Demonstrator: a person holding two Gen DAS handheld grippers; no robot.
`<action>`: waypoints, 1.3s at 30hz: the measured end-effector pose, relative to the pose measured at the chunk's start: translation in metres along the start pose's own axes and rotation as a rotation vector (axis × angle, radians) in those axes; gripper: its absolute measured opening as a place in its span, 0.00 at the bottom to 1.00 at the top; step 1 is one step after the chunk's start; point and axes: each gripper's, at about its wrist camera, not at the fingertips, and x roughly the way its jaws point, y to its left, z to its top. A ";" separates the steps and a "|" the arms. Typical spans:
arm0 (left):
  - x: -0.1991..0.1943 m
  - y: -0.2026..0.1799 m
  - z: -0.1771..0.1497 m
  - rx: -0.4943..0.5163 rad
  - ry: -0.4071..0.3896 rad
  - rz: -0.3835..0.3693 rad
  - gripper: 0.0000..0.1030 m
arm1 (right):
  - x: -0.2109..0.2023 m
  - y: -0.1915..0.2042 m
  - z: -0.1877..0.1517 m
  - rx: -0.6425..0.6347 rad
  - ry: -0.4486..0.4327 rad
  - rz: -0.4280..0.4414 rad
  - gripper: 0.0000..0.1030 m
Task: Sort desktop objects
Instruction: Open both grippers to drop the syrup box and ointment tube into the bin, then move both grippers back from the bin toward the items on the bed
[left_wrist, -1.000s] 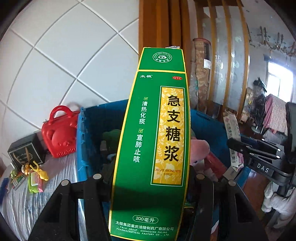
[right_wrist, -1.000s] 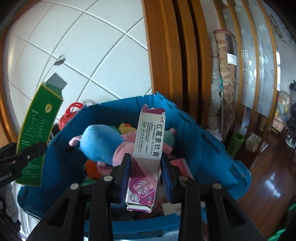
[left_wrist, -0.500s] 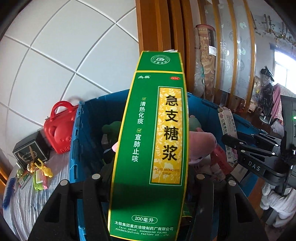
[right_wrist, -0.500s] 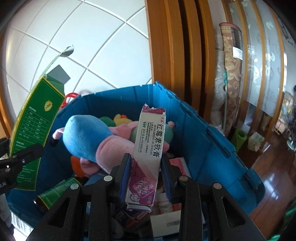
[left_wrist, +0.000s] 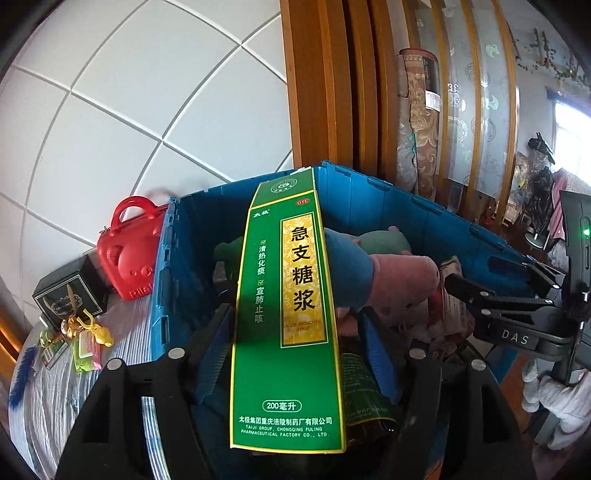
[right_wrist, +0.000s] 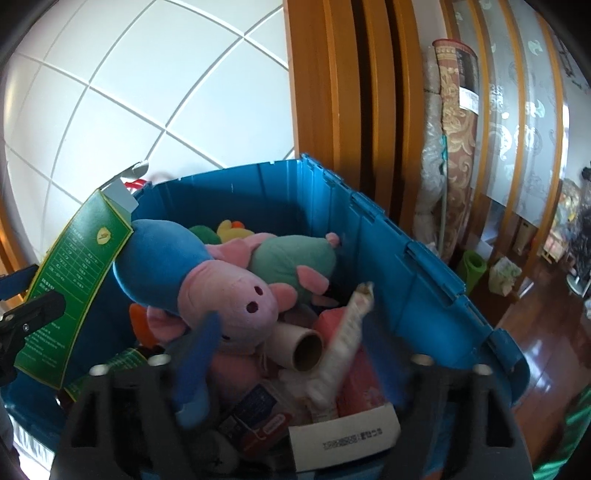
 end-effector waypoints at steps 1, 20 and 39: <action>-0.003 0.002 0.000 -0.005 -0.010 0.001 0.66 | -0.001 0.000 0.001 -0.001 -0.004 0.003 0.90; -0.055 0.113 -0.024 -0.146 -0.123 0.066 0.74 | -0.065 0.101 0.028 -0.076 -0.165 0.087 1.00; -0.072 0.402 -0.145 -0.355 0.032 0.228 0.74 | -0.061 0.364 0.028 -0.195 -0.127 0.241 1.00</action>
